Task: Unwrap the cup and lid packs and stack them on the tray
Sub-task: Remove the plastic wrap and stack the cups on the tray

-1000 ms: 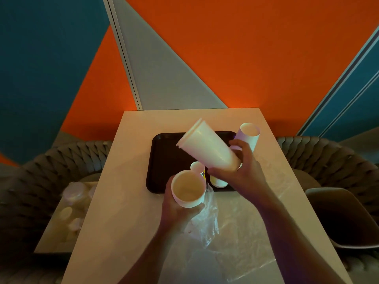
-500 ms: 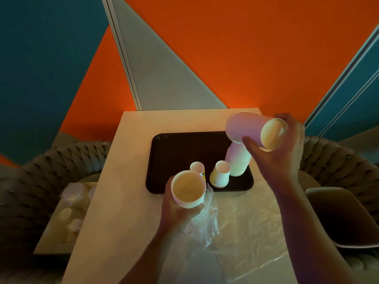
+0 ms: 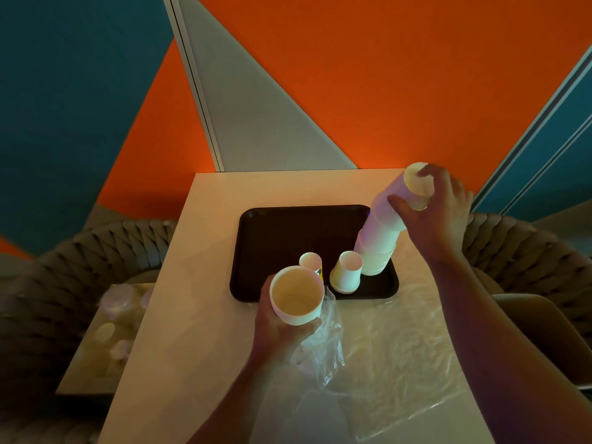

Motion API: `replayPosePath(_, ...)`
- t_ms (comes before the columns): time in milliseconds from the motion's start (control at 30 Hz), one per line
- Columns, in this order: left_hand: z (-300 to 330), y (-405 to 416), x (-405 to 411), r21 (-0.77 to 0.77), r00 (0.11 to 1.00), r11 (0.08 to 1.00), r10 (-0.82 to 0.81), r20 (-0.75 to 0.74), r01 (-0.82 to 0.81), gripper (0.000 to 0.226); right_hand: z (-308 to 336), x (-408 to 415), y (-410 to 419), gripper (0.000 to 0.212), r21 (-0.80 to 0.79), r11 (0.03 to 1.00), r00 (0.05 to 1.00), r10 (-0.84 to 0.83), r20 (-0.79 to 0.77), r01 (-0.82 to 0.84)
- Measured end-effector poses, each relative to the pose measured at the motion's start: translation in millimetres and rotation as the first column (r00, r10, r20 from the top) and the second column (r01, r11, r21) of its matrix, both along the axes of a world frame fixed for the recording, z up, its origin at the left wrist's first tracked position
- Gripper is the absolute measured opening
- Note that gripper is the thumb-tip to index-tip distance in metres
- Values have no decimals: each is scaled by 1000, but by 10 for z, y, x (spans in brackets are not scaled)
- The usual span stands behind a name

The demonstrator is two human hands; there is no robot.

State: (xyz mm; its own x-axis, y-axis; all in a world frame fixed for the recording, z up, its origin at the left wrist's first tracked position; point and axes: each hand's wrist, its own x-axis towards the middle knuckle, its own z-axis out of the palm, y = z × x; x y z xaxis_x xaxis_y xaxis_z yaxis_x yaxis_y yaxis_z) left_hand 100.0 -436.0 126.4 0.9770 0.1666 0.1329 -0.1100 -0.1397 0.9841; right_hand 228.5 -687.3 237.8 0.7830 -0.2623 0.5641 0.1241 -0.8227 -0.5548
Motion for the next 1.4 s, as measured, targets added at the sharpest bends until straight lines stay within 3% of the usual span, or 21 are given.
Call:
replayPosePath(133,-11,1,3,-4,1000,1000,10,1,-10,98,-171,93,-36,55,-110,994,975,-45,-219,21)
replayPosePath(267,-4,1,8,-10,1000,1000,11,3,-11,95,-339,7,19,60,-114,994,900,-45,-433,-5)
replayPosePath(433,-12,8,8,-9,1000,1000,6,-3,-6,96,-284,-24,49,64,-131,991,895,-56,-443,-2)
replayPosePath(567,-18,5,17,-10,1000,1000,7,-2,-7,95,-268,-176,215,70,-103,994,937,-61,-343,27)
replayPosePath(633,-19,-2,24,-21,1000,1000,4,-7,-5,94,-267,-291,349,63,-35,999,956,29,-293,-41)
replayPosePath(700,-35,-6,31,-28,1000,1000,7,-5,-7,93,-314,-432,513,50,68,974,944,227,-239,-217)
replayPosePath(767,-63,-4,33,-42,1000,999,7,-16,-8,94,-386,-598,688,51,174,897,852,440,-284,-406)
replayPosePath(867,-104,10,35,-57,999,998,0,-41,-2,97,-473,-796,890,78,261,802,650,591,-479,-537)
replayPosePath(1000,-116,13,42,-74,999,997,20,-40,-23,96,-536,-901,1040,101,218,764,576,613,-541,-608)
replayPosePath(1400,-65,-11,35,-114,998,993,20,-58,-27,98,-467,-869,1131,106,61,810,653,512,-559,-583)
